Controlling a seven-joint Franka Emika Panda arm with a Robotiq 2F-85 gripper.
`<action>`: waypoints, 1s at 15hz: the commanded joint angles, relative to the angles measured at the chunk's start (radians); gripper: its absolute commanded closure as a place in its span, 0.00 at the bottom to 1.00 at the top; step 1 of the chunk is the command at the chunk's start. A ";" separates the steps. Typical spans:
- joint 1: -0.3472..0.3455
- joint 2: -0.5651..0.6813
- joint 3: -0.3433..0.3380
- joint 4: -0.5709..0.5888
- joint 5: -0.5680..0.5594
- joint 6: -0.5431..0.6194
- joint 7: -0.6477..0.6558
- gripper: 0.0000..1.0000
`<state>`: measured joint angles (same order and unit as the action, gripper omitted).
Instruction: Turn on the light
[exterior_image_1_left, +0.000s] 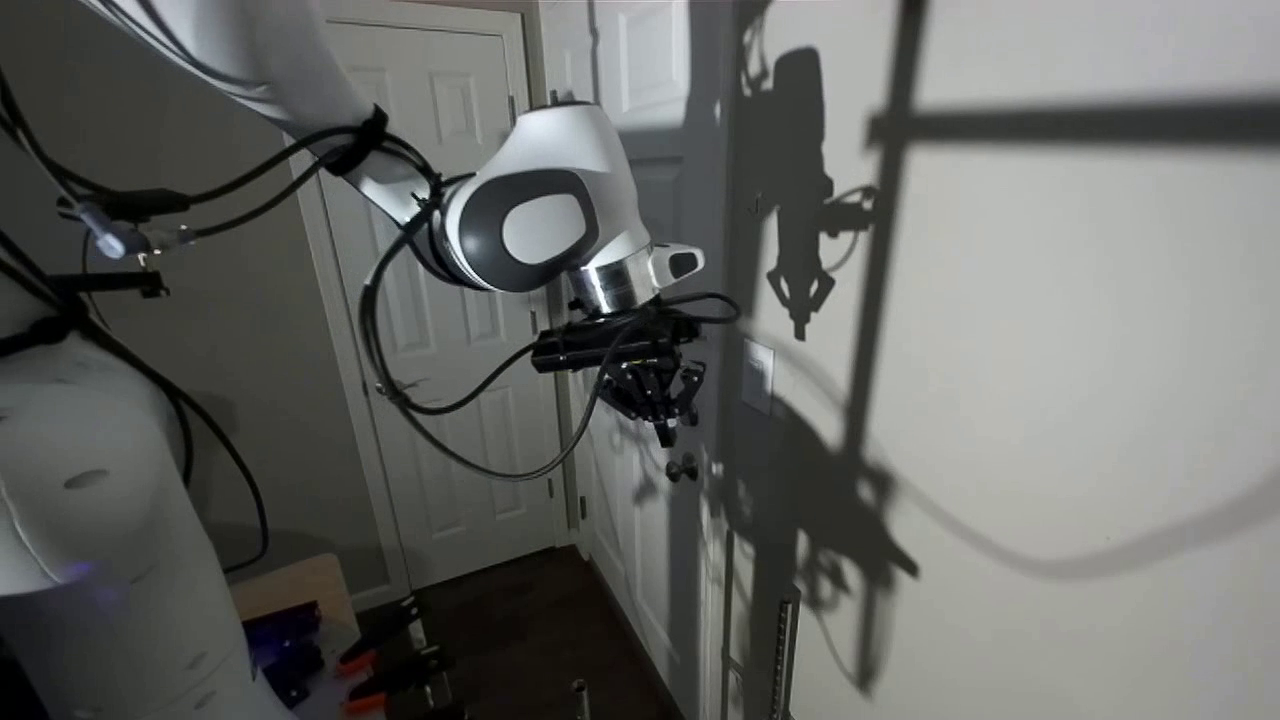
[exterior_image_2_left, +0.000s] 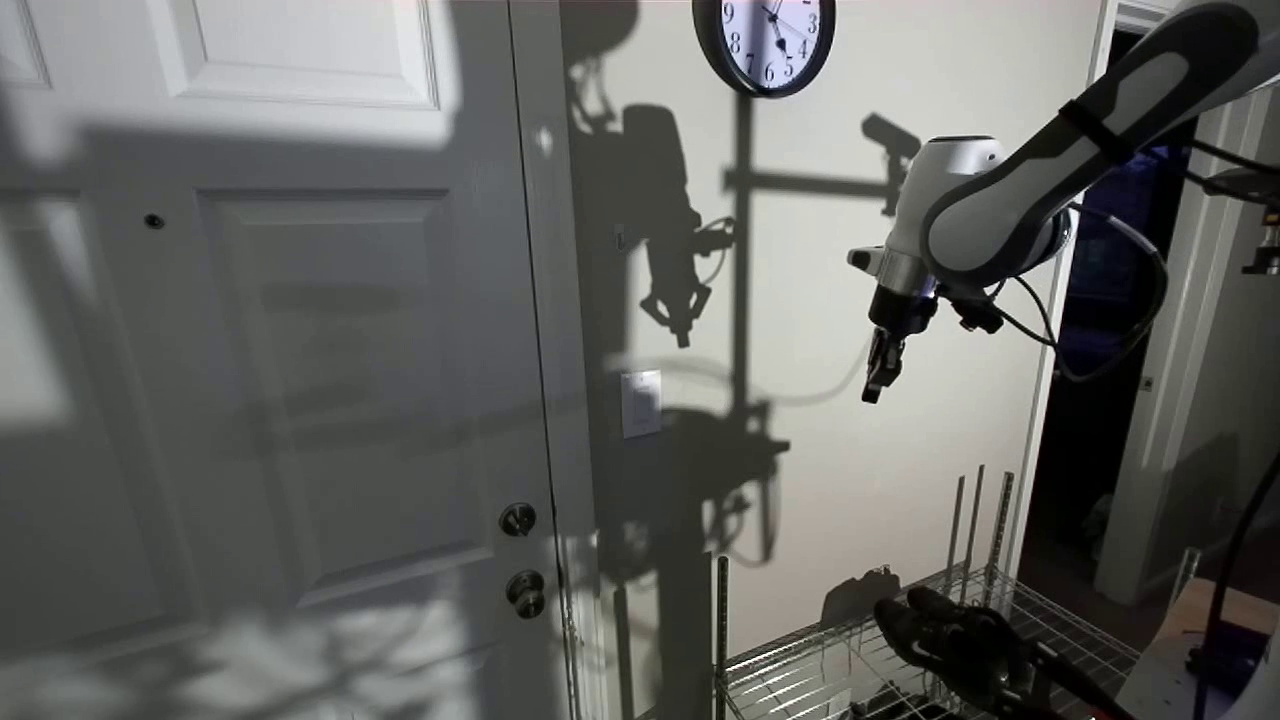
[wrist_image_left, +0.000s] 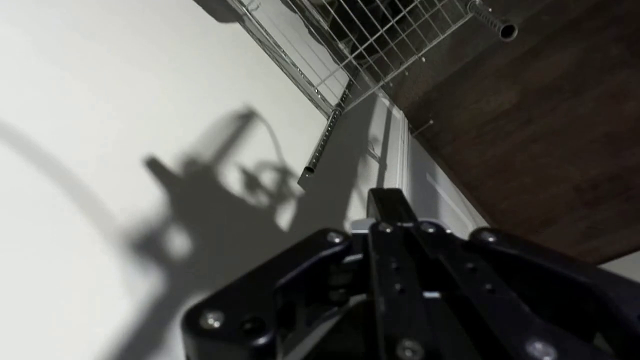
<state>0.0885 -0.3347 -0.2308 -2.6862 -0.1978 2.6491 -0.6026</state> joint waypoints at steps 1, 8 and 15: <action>0.044 0.084 -0.009 0.031 0.144 0.117 -0.045 1.00; 0.143 0.185 -0.017 0.076 0.367 0.230 -0.065 1.00; 0.171 0.202 -0.017 0.091 0.388 0.204 -0.051 0.99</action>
<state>0.2594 -0.1323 -0.2480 -2.5956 0.1900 2.8527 -0.6540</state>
